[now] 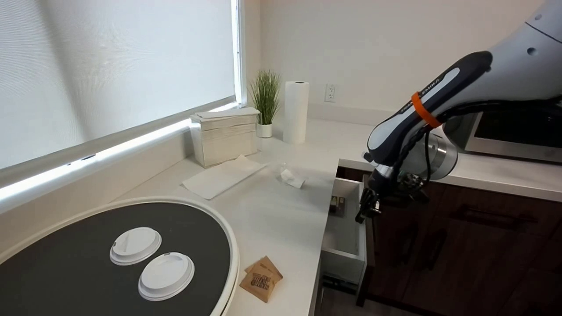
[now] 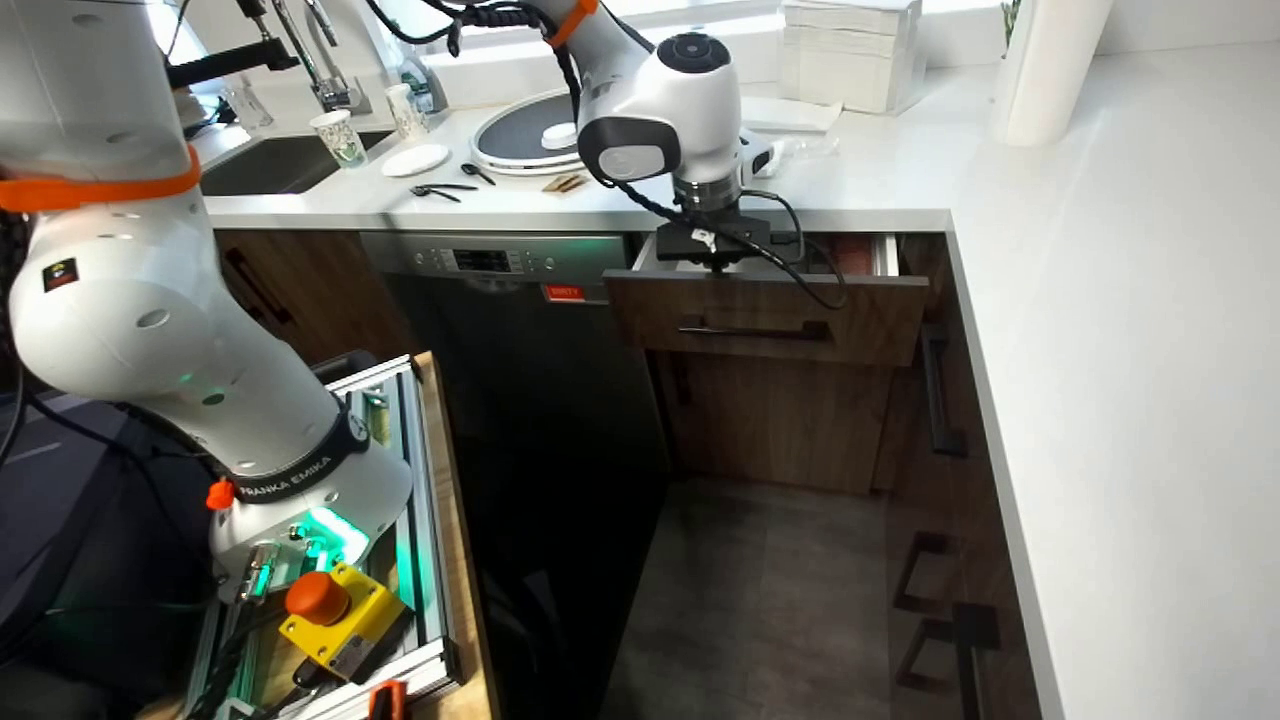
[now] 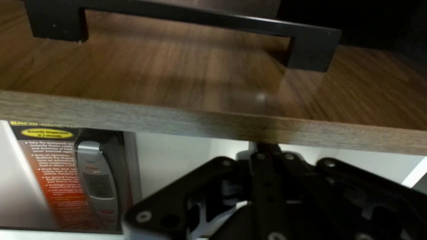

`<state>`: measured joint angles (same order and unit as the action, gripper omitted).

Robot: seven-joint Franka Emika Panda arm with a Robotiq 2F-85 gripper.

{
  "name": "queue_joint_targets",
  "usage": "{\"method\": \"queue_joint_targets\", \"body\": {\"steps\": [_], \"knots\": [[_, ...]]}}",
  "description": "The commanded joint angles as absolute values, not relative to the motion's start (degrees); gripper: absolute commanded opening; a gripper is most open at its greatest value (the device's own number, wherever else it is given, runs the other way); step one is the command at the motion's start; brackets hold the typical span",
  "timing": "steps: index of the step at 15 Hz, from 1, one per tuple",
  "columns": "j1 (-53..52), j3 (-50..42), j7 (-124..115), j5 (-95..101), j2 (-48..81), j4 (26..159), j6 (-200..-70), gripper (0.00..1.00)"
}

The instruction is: Open the drawer

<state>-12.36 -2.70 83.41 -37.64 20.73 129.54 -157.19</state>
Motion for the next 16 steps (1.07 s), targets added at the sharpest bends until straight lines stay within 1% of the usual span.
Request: {"method": "queue_joint_targets", "body": {"steps": [1,6,10,16], "knots": [[-7.35,0.55,72.93,-26.45,19.37,130.72,-155.44,0.0],[-2.18,3.55,62.94,-17.31,17.61,132.0,-154.03,0.0],[1.71,5.67,61.35,-17.14,16.67,133.22,-151.61,0.0],[3.08,3.99,57.49,-13.25,13.54,136.43,-148.41,0.0]]}}
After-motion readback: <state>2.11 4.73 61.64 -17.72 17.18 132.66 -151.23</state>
